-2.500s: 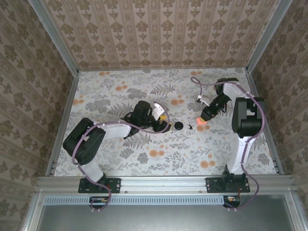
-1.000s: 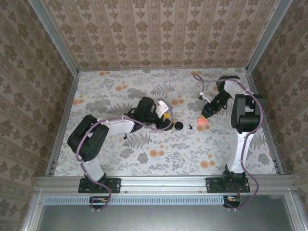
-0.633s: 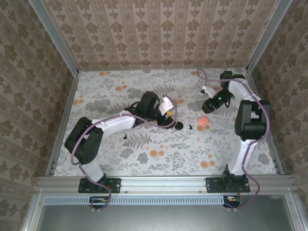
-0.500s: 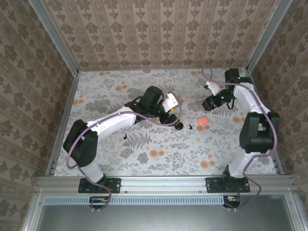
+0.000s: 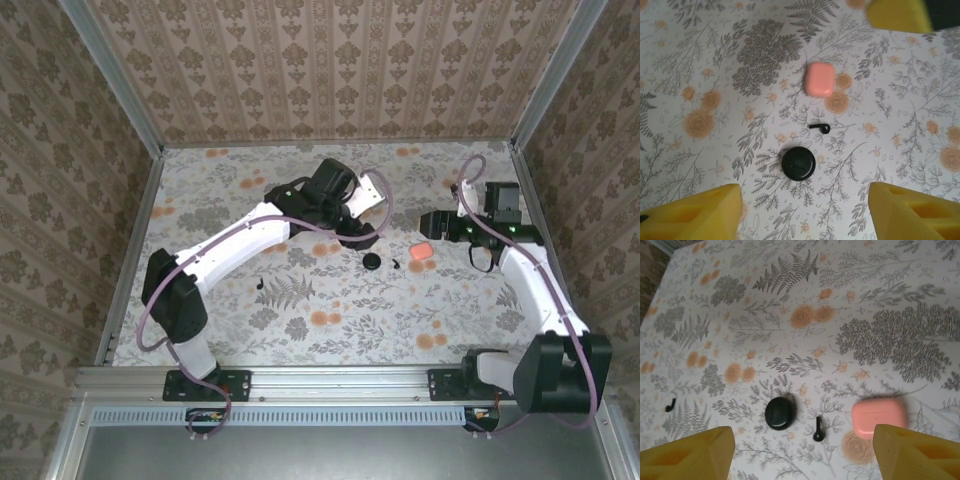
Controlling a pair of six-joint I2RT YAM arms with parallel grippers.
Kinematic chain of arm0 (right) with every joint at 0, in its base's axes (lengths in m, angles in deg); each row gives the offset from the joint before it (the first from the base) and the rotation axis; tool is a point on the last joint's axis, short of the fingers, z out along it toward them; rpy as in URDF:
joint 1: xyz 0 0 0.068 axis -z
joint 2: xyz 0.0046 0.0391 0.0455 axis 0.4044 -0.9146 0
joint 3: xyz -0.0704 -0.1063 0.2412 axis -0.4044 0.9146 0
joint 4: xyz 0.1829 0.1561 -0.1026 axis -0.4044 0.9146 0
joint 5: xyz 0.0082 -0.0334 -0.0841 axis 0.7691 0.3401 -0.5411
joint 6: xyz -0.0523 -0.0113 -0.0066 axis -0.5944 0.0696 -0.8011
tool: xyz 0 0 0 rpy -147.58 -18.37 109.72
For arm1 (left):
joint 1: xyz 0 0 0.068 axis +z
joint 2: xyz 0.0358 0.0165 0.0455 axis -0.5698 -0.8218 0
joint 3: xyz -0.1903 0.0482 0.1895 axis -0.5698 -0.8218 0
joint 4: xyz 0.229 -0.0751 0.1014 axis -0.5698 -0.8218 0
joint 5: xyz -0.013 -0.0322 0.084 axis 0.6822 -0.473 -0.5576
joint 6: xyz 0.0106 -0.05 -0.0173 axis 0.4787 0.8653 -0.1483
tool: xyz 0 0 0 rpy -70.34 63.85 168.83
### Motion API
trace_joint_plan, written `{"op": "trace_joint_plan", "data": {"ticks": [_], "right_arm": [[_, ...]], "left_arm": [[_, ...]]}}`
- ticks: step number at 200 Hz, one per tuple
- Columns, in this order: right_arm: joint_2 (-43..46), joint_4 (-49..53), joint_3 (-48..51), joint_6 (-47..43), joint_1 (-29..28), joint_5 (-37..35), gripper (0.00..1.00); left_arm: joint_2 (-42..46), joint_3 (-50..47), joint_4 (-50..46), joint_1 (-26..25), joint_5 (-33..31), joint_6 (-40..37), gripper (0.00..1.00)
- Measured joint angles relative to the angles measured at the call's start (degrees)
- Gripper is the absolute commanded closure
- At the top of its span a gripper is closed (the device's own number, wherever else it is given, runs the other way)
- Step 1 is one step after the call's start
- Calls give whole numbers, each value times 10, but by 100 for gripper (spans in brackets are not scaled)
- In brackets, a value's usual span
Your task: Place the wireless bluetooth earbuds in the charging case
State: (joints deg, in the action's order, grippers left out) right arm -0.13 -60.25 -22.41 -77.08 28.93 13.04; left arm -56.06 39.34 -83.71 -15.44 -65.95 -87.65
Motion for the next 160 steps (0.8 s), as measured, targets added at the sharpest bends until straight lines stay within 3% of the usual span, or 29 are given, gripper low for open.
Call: {"op": "trace_joint_plan", "data": {"ticks": [50,94,160], "right_arm": [[60,2,53,115,-1,-21,24],[60,28,69,151,-1,-32,24],[61,68,79,161,-1,-33,24]], "left_arm": [[-135,159,-145,-5,-43,69,32],[-260,283,-249,-7,-53,124,35],[-351,341,-313,-12,-50,180,37]]}}
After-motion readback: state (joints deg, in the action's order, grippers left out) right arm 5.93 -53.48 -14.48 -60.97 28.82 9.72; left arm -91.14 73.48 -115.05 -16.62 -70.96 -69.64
